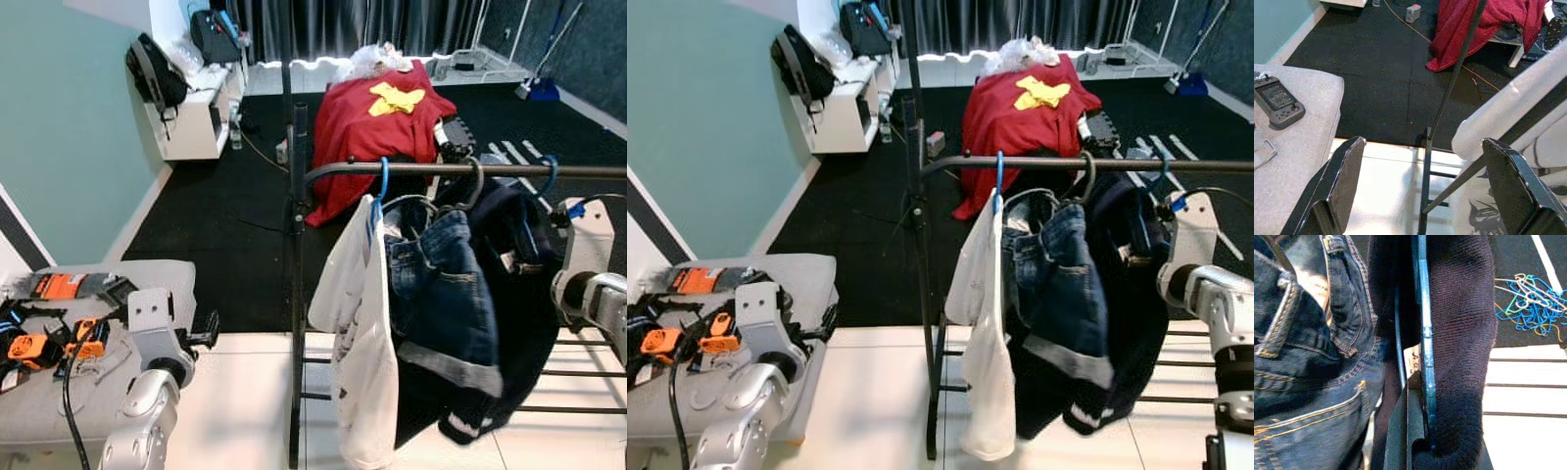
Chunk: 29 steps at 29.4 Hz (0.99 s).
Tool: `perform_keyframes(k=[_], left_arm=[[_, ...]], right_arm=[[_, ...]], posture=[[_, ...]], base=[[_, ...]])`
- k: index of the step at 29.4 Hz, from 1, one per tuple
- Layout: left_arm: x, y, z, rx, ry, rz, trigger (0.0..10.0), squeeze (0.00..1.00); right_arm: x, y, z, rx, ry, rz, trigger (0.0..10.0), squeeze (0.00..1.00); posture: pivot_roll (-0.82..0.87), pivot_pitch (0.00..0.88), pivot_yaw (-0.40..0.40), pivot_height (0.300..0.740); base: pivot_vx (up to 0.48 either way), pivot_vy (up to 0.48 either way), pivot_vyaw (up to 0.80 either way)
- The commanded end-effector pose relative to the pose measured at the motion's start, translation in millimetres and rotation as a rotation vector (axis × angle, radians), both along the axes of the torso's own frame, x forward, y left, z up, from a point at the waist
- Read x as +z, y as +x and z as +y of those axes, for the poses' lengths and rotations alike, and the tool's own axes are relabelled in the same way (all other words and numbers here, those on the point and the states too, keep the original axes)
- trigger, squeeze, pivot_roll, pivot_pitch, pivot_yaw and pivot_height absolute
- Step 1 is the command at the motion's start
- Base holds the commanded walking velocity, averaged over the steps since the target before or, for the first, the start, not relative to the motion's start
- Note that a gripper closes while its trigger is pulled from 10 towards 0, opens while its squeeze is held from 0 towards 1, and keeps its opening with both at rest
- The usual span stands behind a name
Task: Hang hanger
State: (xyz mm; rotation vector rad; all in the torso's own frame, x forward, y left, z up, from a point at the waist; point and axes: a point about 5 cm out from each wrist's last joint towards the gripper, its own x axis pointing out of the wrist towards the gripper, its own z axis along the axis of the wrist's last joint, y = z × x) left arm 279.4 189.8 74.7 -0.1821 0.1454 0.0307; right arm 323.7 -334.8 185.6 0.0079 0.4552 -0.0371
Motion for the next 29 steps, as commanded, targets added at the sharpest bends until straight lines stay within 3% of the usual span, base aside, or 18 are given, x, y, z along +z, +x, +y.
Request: perform_keyframes(k=[1, 2, 3, 7, 11, 14, 16, 19, 24, 25, 26, 27, 28, 29], left_arm=[[0.2, -1.7, 1.4, -0.004, 0.007, 0.008, 10.0, 0.0], [0.2, -1.7, 1.4, -0.004, 0.007, 0.008, 10.0, 0.0], [-0.6, -2.7, -0.7, -0.017, -0.001, 0.012, 10.0, 0.0], [-1.9, -3.7, -5.7, -0.045, -0.024, 0.016, 10.0, 0.0], [-3.1, -3.4, -8.7, -0.059, -0.037, 0.019, 10.0, 0.0], [-7.1, -2.6, -3.7, -0.024, -0.016, 0.039, 10.0, 0.0], [-7.1, -2.6, -3.7, -0.024, -0.016, 0.039, 10.0, 0.0], [-11.4, -3.1, 6.3, 0.035, 0.004, 0.057, 10.0, 0.0], [-14.1, -4.3, 9.5, 0.052, 0.012, 0.068, 10.0, 0.0], [-19.6, -7.8, 13.0, 0.069, 0.03, 0.09, 10.0, 0.0], [-26.4, -13.4, 15.9, 0.085, 0.037, 0.114, 10.0, 0.0], [-26.4, -13.4, 15.9, 0.085, 0.037, 0.114, 10.0, 0.0], [-32.6, -19.2, 17.7, 0.096, 0.041, 0.135, 10.0, 0.0], [-32.6, -19.2, 17.7, 0.096, 0.041, 0.135, 10.0, 0.0]], right_arm=[[-5.1, 0.2, 1.1, -0.01, 0.008, 0.035, 10.0, 0.0], [-5.1, 0.2, 1.1, -0.01, 0.008, 0.035, 10.0, 0.0], [-8.0, -3.7, -5.0, -0.042, 0.001, 0.057, 10.0, 1.0], [-12.3, -12.7, -19.1, -0.11, -0.031, 0.085, 10.0, 1.0], [-8.5, -15.4, -26.1, -0.154, -0.068, 0.008, 10.0, 1.0], [-3.5, -11.7, -15.7, -0.152, -0.068, -0.129, 10.0, 1.0], [-3.5, -11.7, -15.7, -0.152, -0.068, -0.129, 10.0, 1.0], [-3.4, -14.6, 7.0, -0.16, -0.025, -0.307, 10.0, 1.0], [-7.7, -17.3, 14.9, -0.156, -0.023, -0.328, 10.0, 1.0], [-18.6, -22.1, 25.9, -0.142, -0.03, -0.324, 10.0, 1.0], [-36.3, -29.2, 37.4, -0.124, -0.045, -0.292, 10.0, 0.87], [-36.3, -29.2, 37.4, -0.124, -0.045, -0.292, 10.0, 0.87], [-53.9, -37.0, 45.6, -0.117, -0.056, -0.255, 10.0, 0.18], [-53.9, -37.0, 45.6, -0.117, -0.056, -0.255, 10.0, 0.18]], posture=[[-0.2, 0.0, 0.033, 0.74], [-0.2, 0.0, 0.033, 0.74], [-0.2, 0.0, 0.034, 0.74], [-0.2, 0.0, 0.035, 0.74], [-0.21, 0.0, 0.035, 0.74], [-0.21, 0.0, 0.035, 0.74], [-0.21, 0.0, 0.035, 0.74], [-0.22, 0.0, 0.035, 0.74], [-0.22, 0.0, 0.034, 0.74], [-0.22, 0.0, 0.037, 0.74], [-0.22, 0.0, 0.038, 0.74], [-0.22, 0.0, 0.038, 0.74], [-0.22, 0.0, 0.036, 0.74], [-0.22, 0.0, 0.036, 0.74]], base=[[0.0, 0.0, 0.0], [0.0, 0.0, 0.0], [0.0, 0.0, 0.0], [0.0, 0.0, 0.0], [0.0, 0.0, 0.0], [0.0, 0.0, 0.0], [0.0, 0.0, 0.0], [0.0, 0.0, 0.0], [0.0, 0.0, 0.0], [0.0, 0.0, 0.0], [0.0, 0.0, 0.0], [0.0, 0.0, 0.0], [0.0, 0.0, 0.0], [0.0, 0.0, 0.0]])
